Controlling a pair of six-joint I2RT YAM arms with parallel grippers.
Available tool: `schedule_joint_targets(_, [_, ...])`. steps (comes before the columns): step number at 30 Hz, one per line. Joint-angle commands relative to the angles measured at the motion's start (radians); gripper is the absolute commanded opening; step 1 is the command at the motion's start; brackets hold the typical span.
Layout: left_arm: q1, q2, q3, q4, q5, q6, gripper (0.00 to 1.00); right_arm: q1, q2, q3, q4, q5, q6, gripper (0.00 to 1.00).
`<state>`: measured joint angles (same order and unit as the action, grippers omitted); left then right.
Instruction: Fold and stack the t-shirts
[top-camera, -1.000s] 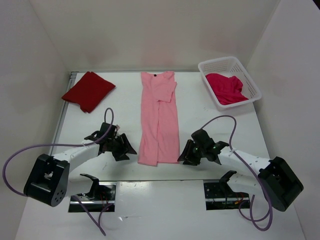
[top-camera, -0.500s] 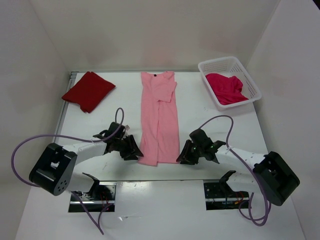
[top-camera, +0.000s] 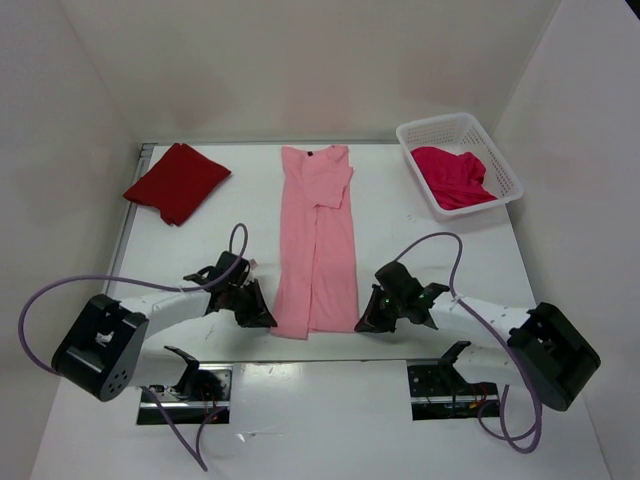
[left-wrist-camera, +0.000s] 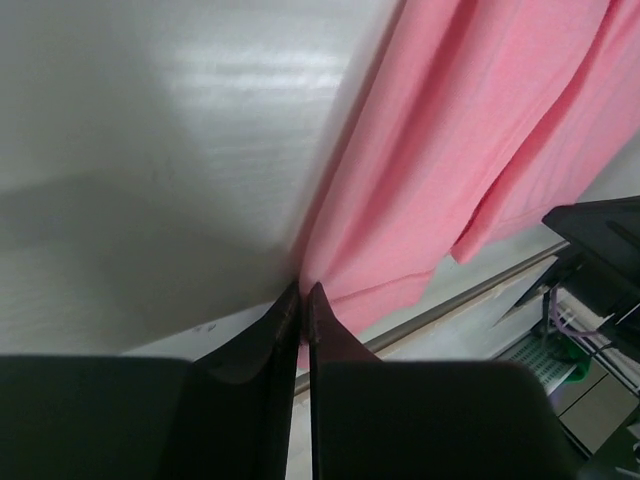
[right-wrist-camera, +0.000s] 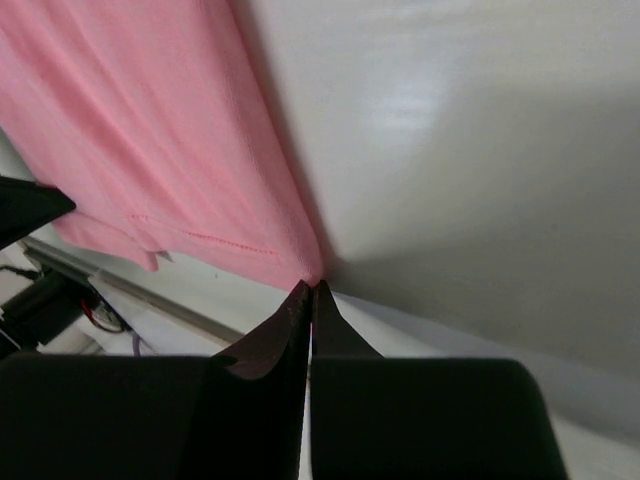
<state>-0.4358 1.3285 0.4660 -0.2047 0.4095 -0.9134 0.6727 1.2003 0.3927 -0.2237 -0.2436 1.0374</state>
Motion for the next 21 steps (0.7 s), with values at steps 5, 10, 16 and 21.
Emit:
schedule_joint_targets(5, [-0.05, -0.222, -0.113, -0.171, 0.064, -0.08, 0.11, 0.073, -0.162, -0.014, -0.184, -0.037, 0.059, 0.0])
schedule_joint_targets(10, [-0.075, -0.368, -0.061, -0.254, 0.114, -0.173, 0.12, 0.1, -0.258, 0.036, -0.287, -0.071, 0.092, 0.0])
schedule_joint_targets(16, [0.008, -0.281, 0.086, -0.225, 0.131, -0.168, 0.14, -0.066, -0.136, 0.259, -0.37, -0.052, -0.117, 0.0])
schedule_joint_targets(21, [0.115, -0.069, 0.302, -0.193, 0.06, -0.01, 0.14, -0.265, 0.025, 0.368, -0.295, -0.131, -0.273, 0.0])
